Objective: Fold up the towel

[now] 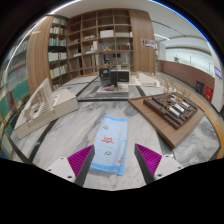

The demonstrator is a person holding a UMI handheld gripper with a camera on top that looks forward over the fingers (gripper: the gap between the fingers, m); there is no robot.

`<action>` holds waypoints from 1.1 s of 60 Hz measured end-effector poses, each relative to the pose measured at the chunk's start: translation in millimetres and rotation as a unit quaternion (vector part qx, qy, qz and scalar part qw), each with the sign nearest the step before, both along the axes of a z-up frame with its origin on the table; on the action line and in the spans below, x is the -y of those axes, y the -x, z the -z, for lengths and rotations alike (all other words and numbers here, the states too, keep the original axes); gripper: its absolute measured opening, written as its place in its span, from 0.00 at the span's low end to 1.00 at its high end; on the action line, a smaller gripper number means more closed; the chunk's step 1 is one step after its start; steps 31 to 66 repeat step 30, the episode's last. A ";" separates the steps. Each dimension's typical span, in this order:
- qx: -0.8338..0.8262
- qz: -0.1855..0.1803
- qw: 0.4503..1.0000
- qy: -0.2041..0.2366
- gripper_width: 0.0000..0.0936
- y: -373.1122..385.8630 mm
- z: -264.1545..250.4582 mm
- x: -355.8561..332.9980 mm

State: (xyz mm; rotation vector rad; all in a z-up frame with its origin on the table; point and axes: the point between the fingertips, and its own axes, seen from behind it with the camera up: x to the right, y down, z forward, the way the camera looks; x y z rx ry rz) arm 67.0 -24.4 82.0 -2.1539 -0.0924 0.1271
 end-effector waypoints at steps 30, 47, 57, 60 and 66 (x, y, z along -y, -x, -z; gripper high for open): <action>0.007 -0.028 0.995 -0.099 0.91 18.4 -72.8 113.0; 0.007 -0.028 0.995 -0.099 0.91 18.4 -72.8 113.0; 0.007 -0.028 0.995 -0.099 0.91 18.4 -72.8 113.0; 0.007 -0.028 0.995 -0.099 0.91 18.4 -72.8 113.0; 0.007 -0.028 0.995 -0.099 0.91 18.4 -72.8 113.0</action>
